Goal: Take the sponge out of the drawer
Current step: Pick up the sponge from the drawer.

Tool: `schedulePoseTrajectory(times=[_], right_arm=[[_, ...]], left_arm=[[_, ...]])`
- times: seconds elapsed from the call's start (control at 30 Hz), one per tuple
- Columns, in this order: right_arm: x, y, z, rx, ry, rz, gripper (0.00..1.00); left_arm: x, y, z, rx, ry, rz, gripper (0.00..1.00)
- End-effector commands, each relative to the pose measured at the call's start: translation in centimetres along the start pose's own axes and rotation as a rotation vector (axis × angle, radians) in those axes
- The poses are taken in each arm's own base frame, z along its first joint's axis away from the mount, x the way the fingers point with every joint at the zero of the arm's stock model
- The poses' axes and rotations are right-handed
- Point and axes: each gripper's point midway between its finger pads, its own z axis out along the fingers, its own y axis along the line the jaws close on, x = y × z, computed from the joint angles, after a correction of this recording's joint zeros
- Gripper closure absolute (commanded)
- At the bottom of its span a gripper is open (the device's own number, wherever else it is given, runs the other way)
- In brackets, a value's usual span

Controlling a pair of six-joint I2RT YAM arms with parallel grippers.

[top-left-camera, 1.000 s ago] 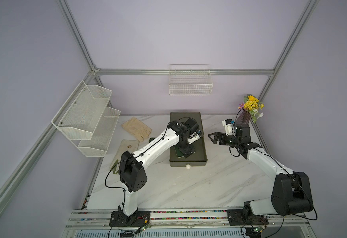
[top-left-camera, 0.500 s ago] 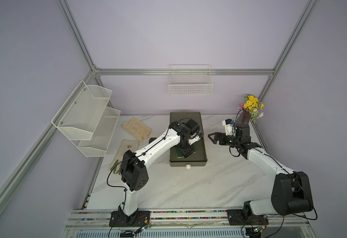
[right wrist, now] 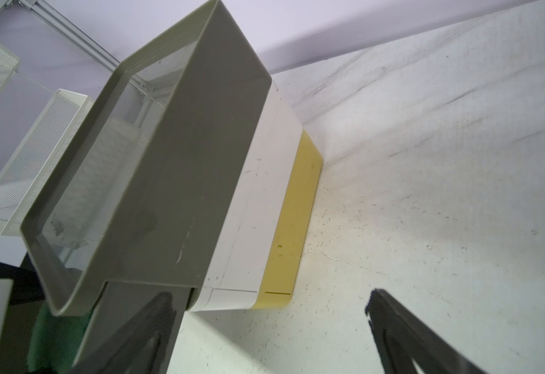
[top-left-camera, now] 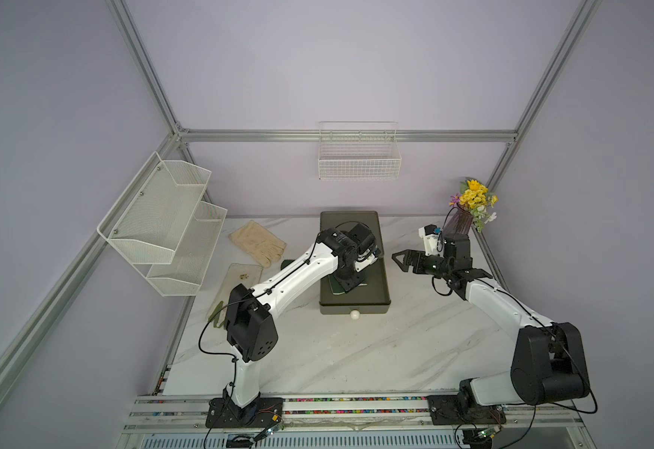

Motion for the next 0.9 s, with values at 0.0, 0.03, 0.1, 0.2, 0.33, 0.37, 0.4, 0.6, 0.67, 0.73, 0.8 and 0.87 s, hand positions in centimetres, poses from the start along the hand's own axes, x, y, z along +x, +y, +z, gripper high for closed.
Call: schedulePoseTrajectory(times=[0.0, 0.03, 0.1, 0.2, 0.33, 0.37, 0.4, 0.6, 0.67, 0.73, 0.8, 0.87], right_arm=[[0.0, -0.1, 0.2, -0.007, -0.008, -0.006, 0.03], [0.0, -0.1, 0.2, -0.007, -0.008, -0.006, 0.03], [0.0, -0.1, 0.2, -0.007, -0.006, -0.005, 0.03], [0.1, -0.1, 0.3, -0.009, -0.003, -0.003, 0.02], [0.1, -0.1, 0.3, -0.011, -0.003, -0.004, 0.03], [0.1, -0.1, 0.3, -0.011, -0.003, -0.004, 0.03], [0.1, -0.1, 0.3, -0.01, -0.004, -0.004, 0.03], [0.1, -0.1, 0.4, -0.012, 0.0, -0.003, 0.03], [0.1, -0.1, 0.4, -0.012, 0.0, -0.002, 0.03], [0.1, -0.1, 0.4, -0.015, 0.001, -0.003, 0.03], [0.1, -0.1, 0.5, -0.016, 0.001, -0.003, 0.03], [0.1, -0.1, 0.5, -0.017, 0.005, -0.001, 0.03]], left_arm=[[-1.2, 0.7, -4.5, -0.029, -0.13, -0.034, 0.46], [-1.3, 0.7, -5.1, -0.027, -0.147, -0.04, 0.46], [-1.4, 0.7, -6.2, -0.023, -0.18, -0.046, 0.45], [-1.5, 0.6, -8.0, -0.012, -0.229, -0.053, 0.45], [-1.4, 0.8, -10.2, -0.016, -0.29, -0.075, 0.45], [-1.3, 0.8, -10.6, -0.016, -0.302, -0.08, 0.44], [-1.2, 0.9, -11.2, -0.023, -0.319, -0.091, 0.45], [0.1, 2.6, -13.6, -0.115, -0.408, -0.194, 0.45], [0.9, 3.4, -14.4, -0.162, -0.446, -0.229, 0.45], [1.7, 4.4, -14.6, -0.204, -0.474, -0.273, 0.45], [3.0, 5.5, -15.9, -0.227, -0.515, -0.33, 0.45], [4.1, 6.6, -16.0, -0.238, -0.523, -0.388, 0.45]])
